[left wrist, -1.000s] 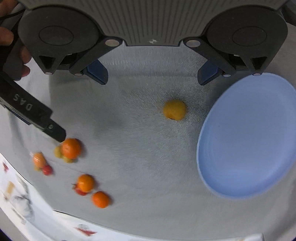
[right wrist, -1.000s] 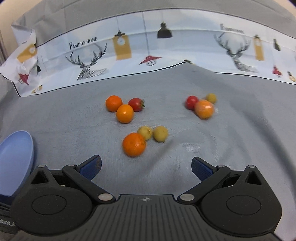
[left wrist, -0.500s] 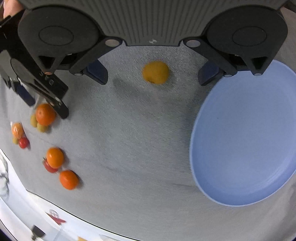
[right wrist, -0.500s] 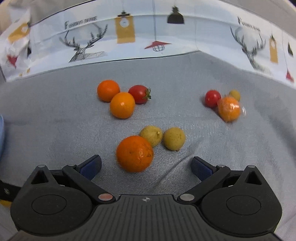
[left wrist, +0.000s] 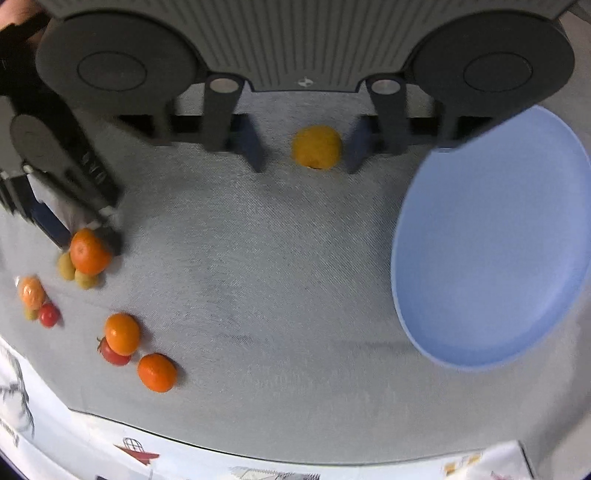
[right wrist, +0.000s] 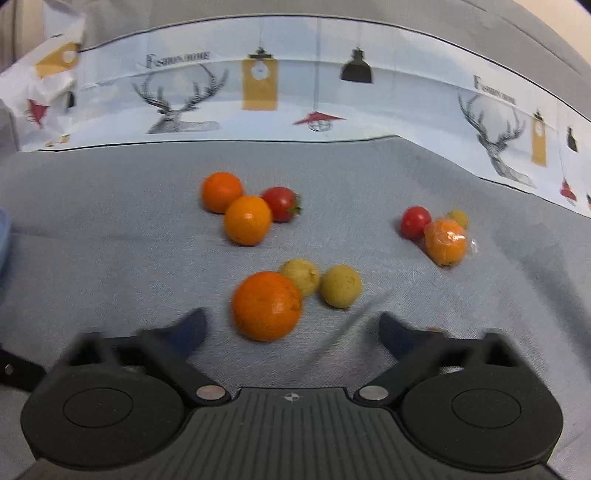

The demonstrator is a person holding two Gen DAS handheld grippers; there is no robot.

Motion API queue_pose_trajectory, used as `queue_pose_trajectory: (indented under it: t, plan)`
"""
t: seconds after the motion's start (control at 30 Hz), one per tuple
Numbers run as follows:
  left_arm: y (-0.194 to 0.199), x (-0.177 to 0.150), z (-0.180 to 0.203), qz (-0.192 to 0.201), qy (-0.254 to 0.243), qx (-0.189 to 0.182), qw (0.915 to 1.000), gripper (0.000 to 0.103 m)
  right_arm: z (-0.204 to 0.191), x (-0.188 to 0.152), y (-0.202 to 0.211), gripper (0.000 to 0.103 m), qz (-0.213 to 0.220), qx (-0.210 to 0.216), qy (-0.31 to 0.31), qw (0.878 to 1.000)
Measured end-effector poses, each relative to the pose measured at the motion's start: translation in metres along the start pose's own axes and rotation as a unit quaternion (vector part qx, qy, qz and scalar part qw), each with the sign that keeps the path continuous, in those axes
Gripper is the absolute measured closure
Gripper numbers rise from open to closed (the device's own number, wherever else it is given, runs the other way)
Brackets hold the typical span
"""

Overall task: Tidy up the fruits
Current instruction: 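Grasp the small yellow-orange fruit with the left tool while the right tool grasps a large orange, then carry both held fruits over the blue plate with both tools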

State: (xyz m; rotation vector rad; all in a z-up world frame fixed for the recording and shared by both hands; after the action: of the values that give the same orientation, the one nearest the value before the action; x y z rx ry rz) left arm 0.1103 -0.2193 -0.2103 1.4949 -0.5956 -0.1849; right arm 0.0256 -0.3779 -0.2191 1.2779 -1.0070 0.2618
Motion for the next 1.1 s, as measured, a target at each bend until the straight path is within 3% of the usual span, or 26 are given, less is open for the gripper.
queue_pose_trajectory:
  t: [0.03, 0.1, 0.17, 0.43, 0.7, 0.9, 1.1]
  plan:
    - [0.001, 0.001, 0.0, -0.001, 0.0, -0.007, 1.0, 0.072, -0.001, 0.001, 0.003, 0.067, 0.002, 0.004, 0.001, 1.0]
    - [0.005, 0.001, -0.002, -0.008, 0.012, -0.042, 0.999, 0.072, -0.004, 0.001, 0.005, 0.065, -0.003, 0.012, 0.005, 1.0]
    - [0.015, 0.001, -0.001, 0.016, 0.009, -0.059, 0.9981, 0.072, 0.0, 0.003, 0.008, 0.066, -0.006, 0.008, -0.007, 1.0]
    - [0.062, -0.013, -0.008, 0.08, -0.029, -0.082, 0.993, 0.072, 0.014, 0.005, 0.055, 0.065, 0.009, 0.004, -0.037, 0.999]
    - [0.134, -0.041, -0.033, 0.117, -0.024, -0.069, 0.9905, 0.072, -0.006, -0.003, 0.131, 0.065, 0.01, 0.042, -0.052, 0.998]
    - [0.186, -0.081, -0.083, 0.138, 0.001, -0.043, 0.9896, 0.072, -0.046, 0.0, 0.198, 0.065, 0.018, 0.106, -0.044, 0.993]
    - [0.208, -0.128, -0.136, 0.139, 0.039, -0.033, 0.9889, 0.072, -0.099, -0.005, 0.25, 0.065, 0.014, 0.165, -0.026, 0.986]
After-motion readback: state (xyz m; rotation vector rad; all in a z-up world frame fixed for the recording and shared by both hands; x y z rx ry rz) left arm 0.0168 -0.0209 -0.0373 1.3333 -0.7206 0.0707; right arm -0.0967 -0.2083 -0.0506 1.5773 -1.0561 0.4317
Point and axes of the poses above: each gripper's, at about its wrist camera, not at the fingertips, and y roughly against the way its jaws point, z to its right, x to its top, the point moved 5 cm from there along -y, roughly the way its jaws point, and after that the axes turned 8 degrees about -y, right-handed, at the moved point
